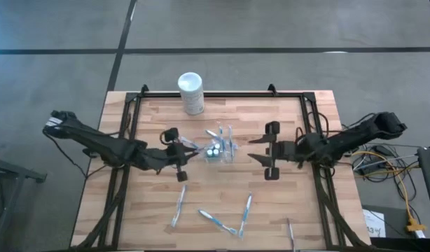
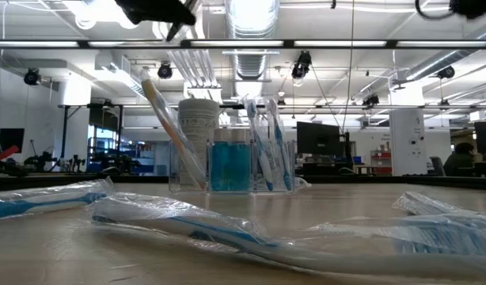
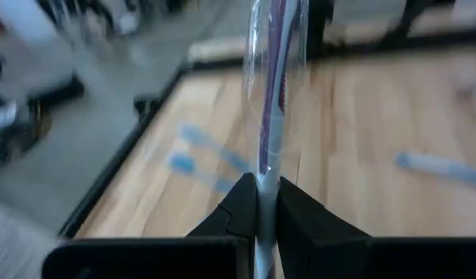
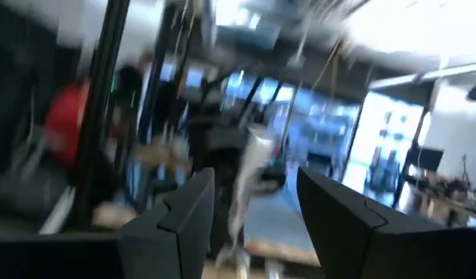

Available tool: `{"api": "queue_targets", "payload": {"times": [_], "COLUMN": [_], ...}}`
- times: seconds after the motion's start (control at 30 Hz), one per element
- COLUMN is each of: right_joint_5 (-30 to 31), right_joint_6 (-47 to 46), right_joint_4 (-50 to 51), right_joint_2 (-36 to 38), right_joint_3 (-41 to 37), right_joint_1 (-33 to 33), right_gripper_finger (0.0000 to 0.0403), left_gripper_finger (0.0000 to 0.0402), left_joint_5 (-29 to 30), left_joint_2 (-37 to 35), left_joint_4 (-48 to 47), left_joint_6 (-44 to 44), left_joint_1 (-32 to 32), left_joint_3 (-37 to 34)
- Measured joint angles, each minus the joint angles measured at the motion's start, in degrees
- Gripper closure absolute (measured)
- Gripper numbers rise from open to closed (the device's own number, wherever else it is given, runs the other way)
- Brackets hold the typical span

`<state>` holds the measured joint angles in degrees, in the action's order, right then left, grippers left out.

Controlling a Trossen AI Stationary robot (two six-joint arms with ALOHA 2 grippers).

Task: Pick & Place toothbrushing station
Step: Put the purple toothbrush into the transparent organizer

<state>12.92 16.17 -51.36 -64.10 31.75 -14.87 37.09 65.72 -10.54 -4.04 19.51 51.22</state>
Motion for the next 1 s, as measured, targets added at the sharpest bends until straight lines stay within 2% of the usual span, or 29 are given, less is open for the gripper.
{"api": "queue_targets", "payload": {"times": [0.1, 0.2, 0.27, 0.43, 0.6, 0.83, 1.0], "right_joint_5": [-3.61, -6.22, -7.12, -10.36, -10.44, -10.44, -10.4], "right_joint_6": [-4.21, -8.35, -10.1, -10.48, -12.71, -13.36, -14.59], "right_joint_4": [-14.86, -19.22, -18.92, -17.73, -17.85, -17.6, -17.47], "right_joint_2": [-4.09, -8.26, -11.31, -18.76, -23.65, -26.48, -26.87], "right_joint_3": [-4.54, -5.33, -4.11, 1.19, 5.35, 8.48, 9.35], "right_joint_1": [2.31, 4.29, 5.1, 6.24, 7.33, 7.65, 7.84], "right_gripper_finger": [0.0221, 0.0209, 0.02, 0.0174, 0.0149, 0.0126, 0.0137], "left_gripper_finger": [0.0374, 0.0374, 0.0374, 0.0374, 0.0374, 0.0374, 0.0374], "left_joint_5": [0.13, 0.31, 0.67, 1.47, 7.22, 9.5, 9.5], "left_joint_2": [-0.25, 1.26, 2.79, 7.54, 11.52, 14.52, 15.19], "left_joint_4": [15.72, 24.53, 27.13, 28.13, 28.65, 28.98, 29.04], "left_joint_6": [5.56, 8.33, 9.15, 10.56, 13.07, 14.67, 14.52], "left_joint_1": [-0.02, -0.26, -0.53, -0.94, -0.94, -1.26, -1.57], "left_joint_3": [-5.79, -8.27, -8.59, -6.48, -3.56, -1.58, -1.29]}}
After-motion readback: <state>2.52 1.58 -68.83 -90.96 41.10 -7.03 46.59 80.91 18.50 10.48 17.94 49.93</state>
